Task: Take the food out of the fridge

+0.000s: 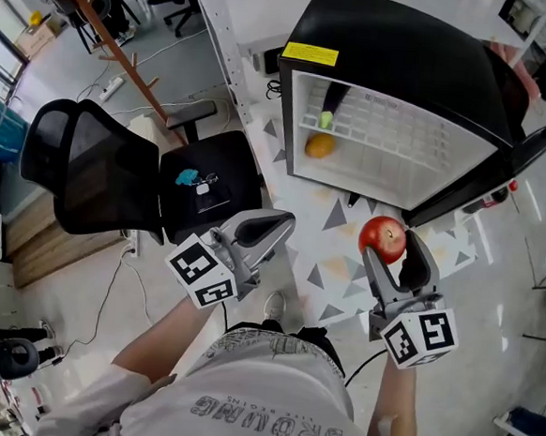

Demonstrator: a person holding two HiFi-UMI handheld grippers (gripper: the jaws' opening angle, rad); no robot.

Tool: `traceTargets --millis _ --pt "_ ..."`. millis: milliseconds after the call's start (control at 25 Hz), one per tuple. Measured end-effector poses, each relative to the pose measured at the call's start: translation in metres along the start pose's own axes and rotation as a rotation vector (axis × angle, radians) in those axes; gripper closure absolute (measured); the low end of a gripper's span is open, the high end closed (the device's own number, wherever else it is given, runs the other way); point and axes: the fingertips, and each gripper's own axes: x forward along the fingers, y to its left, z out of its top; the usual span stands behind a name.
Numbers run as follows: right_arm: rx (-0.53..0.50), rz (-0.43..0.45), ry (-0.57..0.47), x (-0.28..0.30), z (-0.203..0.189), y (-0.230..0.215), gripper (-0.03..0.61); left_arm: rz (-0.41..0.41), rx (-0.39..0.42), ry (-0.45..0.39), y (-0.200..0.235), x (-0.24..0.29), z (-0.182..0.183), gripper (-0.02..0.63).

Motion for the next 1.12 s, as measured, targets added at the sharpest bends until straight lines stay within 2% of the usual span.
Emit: traceTargets --millis 1120 --pt "0.004 -0.005 0.016 0.010 0.000 -0.012 0.253 -0.001 -0.006 -0.001 0.007 0.012 0.001 0.607"
